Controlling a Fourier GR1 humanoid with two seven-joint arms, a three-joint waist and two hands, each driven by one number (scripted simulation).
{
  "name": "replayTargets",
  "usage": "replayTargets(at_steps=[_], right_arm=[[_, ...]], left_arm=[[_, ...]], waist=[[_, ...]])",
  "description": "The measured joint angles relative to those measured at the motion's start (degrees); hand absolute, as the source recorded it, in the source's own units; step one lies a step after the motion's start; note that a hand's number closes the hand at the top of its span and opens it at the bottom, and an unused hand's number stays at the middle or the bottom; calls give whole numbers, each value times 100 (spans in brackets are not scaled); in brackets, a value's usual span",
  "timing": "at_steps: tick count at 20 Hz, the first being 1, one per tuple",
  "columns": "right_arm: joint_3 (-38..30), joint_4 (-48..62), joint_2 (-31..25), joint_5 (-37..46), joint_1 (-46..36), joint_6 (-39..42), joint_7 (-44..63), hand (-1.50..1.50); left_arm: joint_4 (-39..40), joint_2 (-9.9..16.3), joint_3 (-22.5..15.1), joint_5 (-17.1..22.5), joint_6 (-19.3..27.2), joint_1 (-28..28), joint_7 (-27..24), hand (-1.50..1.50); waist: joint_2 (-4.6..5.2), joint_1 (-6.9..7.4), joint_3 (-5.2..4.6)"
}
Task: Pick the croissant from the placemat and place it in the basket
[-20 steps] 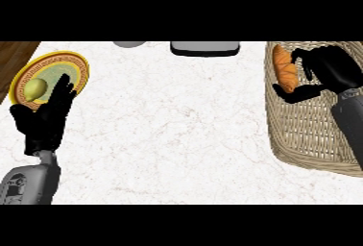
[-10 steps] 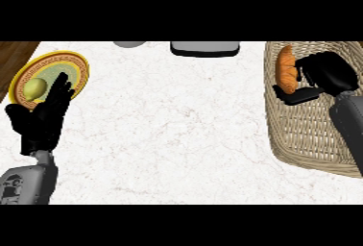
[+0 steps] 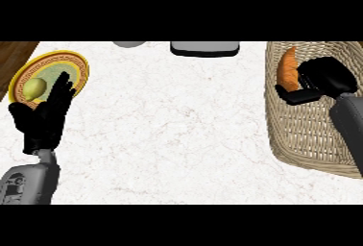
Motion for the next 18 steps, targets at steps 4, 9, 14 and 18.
replayTargets(at_steps=[4, 9, 14, 18], right_arm=[[-66, 299, -27, 56, -72, 126, 182, 150], [-224, 454, 1, 20, -46, 117, 391, -150], [-692, 434, 26, -541, -160, 110, 102, -150], [-1087, 293, 131, -1085, -170, 176, -16, -150]], left_arm=[[-101, -17, -27, 10, -28, 86, -16, 0], [-186, 2, -13, 26, -45, 122, 59, 0], [-188, 75, 62, 73, -95, 145, 88, 0], [-183, 60, 87, 84, -84, 183, 26, 0]], waist=[[9, 26, 17], [6, 8, 20], [14, -2, 21], [6, -32, 16]])
